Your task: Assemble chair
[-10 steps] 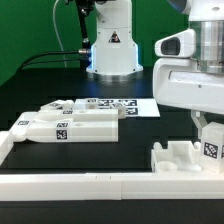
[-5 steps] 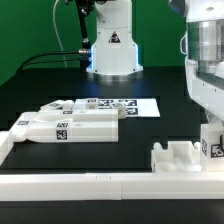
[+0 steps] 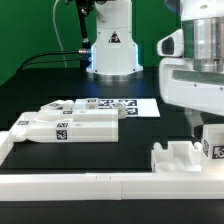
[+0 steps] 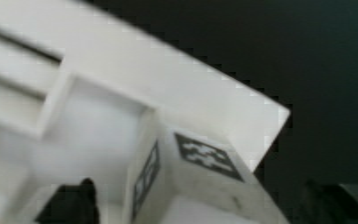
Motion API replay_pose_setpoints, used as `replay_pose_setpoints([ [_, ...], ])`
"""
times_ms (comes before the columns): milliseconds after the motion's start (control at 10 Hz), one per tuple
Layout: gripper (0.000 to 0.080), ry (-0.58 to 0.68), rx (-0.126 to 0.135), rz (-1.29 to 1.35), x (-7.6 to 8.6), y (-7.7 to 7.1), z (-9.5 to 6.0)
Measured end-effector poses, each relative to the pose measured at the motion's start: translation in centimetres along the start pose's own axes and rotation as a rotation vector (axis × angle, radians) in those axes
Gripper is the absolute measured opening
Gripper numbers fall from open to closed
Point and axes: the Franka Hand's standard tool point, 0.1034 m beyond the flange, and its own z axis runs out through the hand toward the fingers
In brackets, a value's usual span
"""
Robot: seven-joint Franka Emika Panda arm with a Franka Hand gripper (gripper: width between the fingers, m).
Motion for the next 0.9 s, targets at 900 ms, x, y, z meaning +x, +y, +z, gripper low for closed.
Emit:
replay_pose_setpoints([
  [900, 0.0545, 0.024, -0.056, -0.778, 0.32, 0.26, 0.25],
])
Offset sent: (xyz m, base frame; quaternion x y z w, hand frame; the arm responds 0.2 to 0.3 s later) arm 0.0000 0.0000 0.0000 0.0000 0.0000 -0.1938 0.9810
